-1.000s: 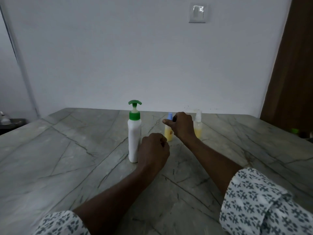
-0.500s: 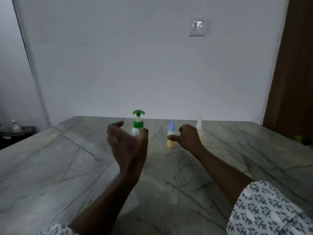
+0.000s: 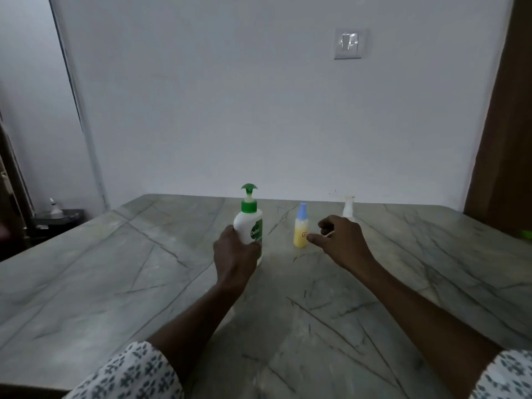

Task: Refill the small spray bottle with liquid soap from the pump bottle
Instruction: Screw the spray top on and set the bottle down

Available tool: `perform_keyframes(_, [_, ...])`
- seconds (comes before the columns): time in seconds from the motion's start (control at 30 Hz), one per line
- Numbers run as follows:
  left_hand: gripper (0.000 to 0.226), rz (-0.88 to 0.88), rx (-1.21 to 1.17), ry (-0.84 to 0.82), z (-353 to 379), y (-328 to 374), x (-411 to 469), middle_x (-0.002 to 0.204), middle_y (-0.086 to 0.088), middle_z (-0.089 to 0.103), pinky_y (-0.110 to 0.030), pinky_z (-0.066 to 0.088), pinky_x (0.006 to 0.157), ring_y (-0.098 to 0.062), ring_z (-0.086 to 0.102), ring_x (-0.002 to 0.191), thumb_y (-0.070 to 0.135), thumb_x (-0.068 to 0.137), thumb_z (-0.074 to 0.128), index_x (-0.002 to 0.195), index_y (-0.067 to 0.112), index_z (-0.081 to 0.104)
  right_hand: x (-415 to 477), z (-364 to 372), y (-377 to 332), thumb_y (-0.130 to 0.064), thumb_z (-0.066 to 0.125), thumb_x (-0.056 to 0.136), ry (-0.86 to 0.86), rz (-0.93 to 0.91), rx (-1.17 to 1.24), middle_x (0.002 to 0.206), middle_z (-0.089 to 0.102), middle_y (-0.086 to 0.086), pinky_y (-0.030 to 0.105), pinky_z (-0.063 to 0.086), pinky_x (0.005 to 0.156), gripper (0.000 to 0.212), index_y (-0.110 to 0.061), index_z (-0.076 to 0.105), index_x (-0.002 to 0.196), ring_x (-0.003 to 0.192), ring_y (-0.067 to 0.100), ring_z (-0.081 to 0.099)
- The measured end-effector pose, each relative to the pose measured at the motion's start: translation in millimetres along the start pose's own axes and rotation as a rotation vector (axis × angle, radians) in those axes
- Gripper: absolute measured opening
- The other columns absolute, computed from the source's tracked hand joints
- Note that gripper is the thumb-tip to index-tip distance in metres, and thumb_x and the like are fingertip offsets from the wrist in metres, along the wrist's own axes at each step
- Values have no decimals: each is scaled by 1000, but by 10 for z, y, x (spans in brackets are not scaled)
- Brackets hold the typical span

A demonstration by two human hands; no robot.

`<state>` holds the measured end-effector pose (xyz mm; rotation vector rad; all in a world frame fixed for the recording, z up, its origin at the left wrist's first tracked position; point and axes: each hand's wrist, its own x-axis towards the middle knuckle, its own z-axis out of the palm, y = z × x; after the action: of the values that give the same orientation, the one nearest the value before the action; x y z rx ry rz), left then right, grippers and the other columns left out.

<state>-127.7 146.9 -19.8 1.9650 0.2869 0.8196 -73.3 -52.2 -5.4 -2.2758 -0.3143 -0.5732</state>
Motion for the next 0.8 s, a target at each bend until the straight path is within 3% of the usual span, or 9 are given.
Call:
perform_keyframes(0.07, [49, 12, 17, -7, 1, 6, 22, 112, -14, 71, -30, 50, 71, -22, 64, 88, 12, 73, 83, 118, 1, 65, -16, -35, -225, -35, 79, 75, 45, -71, 154, 87, 70, 5, 9, 44, 64, 38, -8, 68, 99, 76, 14, 63])
perform_keyframes(0.13, [52, 14, 16, -19, 14, 8, 41, 114, -14, 71, -35, 55, 77, -25, 66, 92, 11, 74, 82, 121, 1, 64, 22, -61, -557, -43, 78, 74, 38, -126, 292, 87, 70, -1, 5, 43, 63, 42, -13, 68, 102, 79, 10, 65])
perform_keyframes(0.27, [55, -19, -17, -48, 36, 26, 57, 120, -15, 69, -38, 54, 84, -24, 64, 96, 8, 74, 81, 125, 1, 62, 169, -10, -1191, -64, 66, 74, 6, -229, 266, 114, 68, 6, 21, 50, 84, 73, -11, 58, 125, 104, 15, 65])
perform_keyframes(0.37, [57, -40, -35, -69, 33, 41, 56, 125, -15, 67, -42, 53, 91, -28, 64, 105, 7, 75, 81, 128, 2, 60, 287, 93, -1459, -56, 61, 83, -79, -217, 168, 130, 60, 14, 41, 45, 102, 69, -9, 53, 133, 122, 25, 55])
perform_keyframes(0.43, [58, -37, -42, -90, 21, 36, 69, 126, -15, 66, -44, 53, 94, -30, 65, 108, 7, 76, 81, 129, 2, 59, 334, 144, -1530, -42, 61, 89, -107, -210, 116, 121, 66, 14, 39, 46, 99, 50, -6, 62, 123, 117, 25, 57])
perform_keyframes(0.53, [55, -25, -44, -130, -10, -1, 135, 123, -14, 68, -44, 55, 92, -29, 66, 105, 9, 76, 82, 126, 2, 61, 375, 170, -1530, -21, 58, 89, -100, -255, 82, 97, 74, 12, 35, 54, 82, 27, 1, 74, 89, 94, 24, 67])
perform_keyframes(0.63, [50, -6, -45, -188, -45, -59, 242, 116, -14, 71, -39, 56, 85, -26, 67, 96, 10, 74, 83, 120, 4, 65, 423, 173, -1492, -15, 58, 87, -111, -262, 79, 98, 75, 10, 33, 55, 78, 25, 3, 73, 79, 93, 22, 68])
perform_keyframes(0.7, [50, -3, -52, -231, -57, -98, 329, 116, -13, 71, -40, 56, 86, -26, 68, 96, 10, 73, 83, 120, 5, 66, 454, 186, -1464, -12, 57, 87, -109, -276, 65, 97, 75, 12, 31, 54, 73, 31, 2, 65, 61, 94, 23, 68])
perform_keyframes(0.8, [49, -13, -65, -306, -52, -156, 469, 115, -12, 71, -40, 55, 85, -26, 68, 96, 10, 73, 84, 119, 7, 66, 507, 202, -1434, -12, 59, 88, -116, -254, 77, 89, 75, 7, 27, 51, 72, 40, -10, 52, 49, 90, 18, 68])
